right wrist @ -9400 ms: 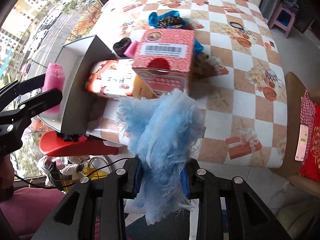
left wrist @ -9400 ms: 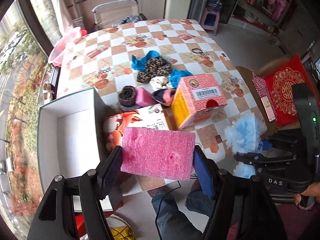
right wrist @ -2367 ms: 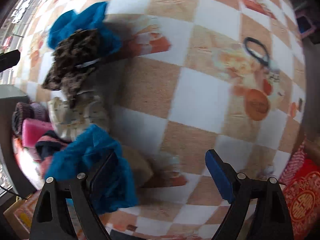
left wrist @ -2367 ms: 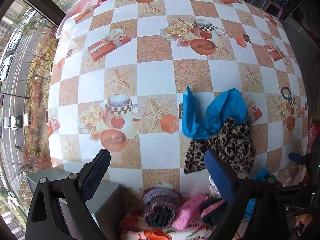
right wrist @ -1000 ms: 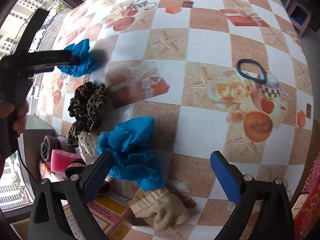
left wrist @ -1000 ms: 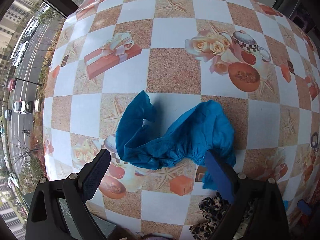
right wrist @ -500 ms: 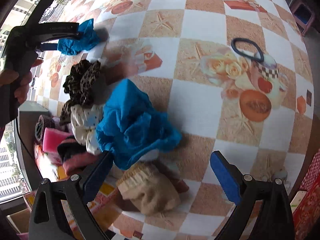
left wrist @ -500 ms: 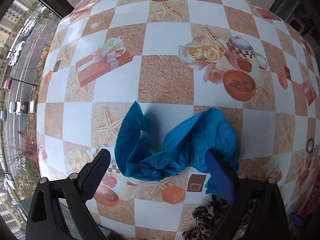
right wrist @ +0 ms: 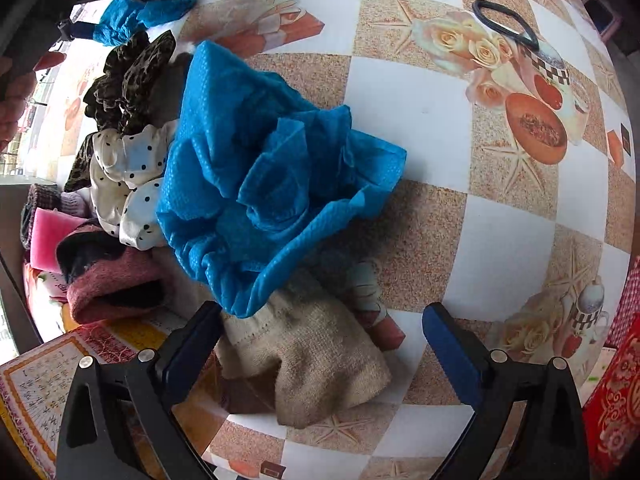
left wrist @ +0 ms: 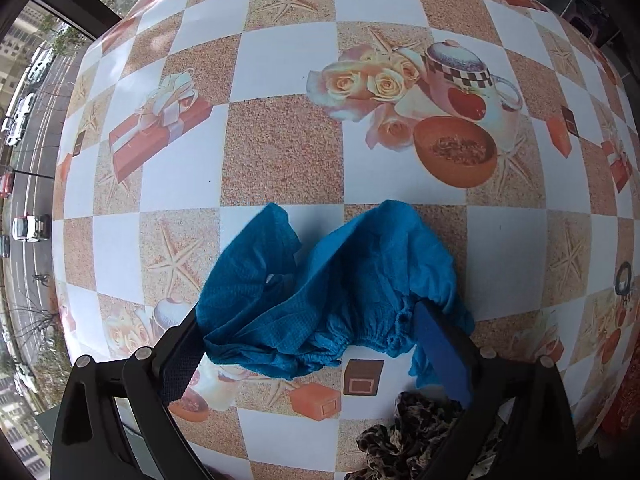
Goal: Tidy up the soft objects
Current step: 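Grasp the blue cloth with the left tool while the right tool grasps the beige sock, then lift the blue cloth with the left tool while the right tool lifts the beige sock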
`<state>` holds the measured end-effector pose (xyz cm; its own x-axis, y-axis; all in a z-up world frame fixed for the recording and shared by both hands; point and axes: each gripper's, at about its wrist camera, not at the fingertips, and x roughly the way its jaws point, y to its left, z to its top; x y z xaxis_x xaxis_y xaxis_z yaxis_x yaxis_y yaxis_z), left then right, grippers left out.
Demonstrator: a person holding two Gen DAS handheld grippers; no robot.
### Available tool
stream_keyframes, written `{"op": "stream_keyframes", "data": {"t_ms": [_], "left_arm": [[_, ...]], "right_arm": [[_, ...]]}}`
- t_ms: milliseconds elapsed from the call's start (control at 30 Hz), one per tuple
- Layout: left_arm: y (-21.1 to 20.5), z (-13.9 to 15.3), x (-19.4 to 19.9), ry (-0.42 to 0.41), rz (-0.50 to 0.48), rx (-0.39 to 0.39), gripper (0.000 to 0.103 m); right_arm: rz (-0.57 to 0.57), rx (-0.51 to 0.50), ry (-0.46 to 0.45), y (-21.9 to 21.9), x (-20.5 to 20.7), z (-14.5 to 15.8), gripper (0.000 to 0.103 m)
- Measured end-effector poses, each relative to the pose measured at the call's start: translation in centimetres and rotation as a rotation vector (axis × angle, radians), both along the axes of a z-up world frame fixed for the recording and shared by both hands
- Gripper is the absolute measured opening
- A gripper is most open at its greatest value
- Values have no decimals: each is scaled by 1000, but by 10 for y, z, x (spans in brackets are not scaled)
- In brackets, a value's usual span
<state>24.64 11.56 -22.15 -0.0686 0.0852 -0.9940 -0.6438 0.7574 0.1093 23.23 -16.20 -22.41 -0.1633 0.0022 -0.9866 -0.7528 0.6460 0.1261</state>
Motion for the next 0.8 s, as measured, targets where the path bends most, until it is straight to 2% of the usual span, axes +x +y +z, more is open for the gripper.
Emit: {"op": "stream_keyframes", "data": {"t_ms": [100,133,167,200,233,267,300,367,600,800], "left_arm": [[8,-5,-4,-9,-4,-30,97],[11,-5,-6,-19,-6,-42,95],[9,-7,-5,-37,-8,-60,89],[9,-6,-6,-63,-9,-85,77],[7,-4,-6,-90,-13,-107,71],[4,-1,-5,-104,-32,-109,57],[0,1,-3,-116,-57,-113,45],[-8,8,-1,-119,-90,-106,40],[-26,57,-6,-239,-126,-55,39],[-50,98,-19,-299,-192,-22,39]], "right_arm": [[-12,-12,19,1,-1,-1,100],[-19,-11,19,5,-6,-5,95],[-11,-22,16,0,-1,-5,84],[-1,-27,-2,-1,-2,-3,77],[10,-21,-15,-3,-2,0,56],[13,0,-4,-5,-2,3,33],[0,12,24,-8,-1,4,32],[-21,21,30,-13,2,6,29],[-160,138,24,-46,26,44,28],[-241,174,12,-65,36,65,28]]}}
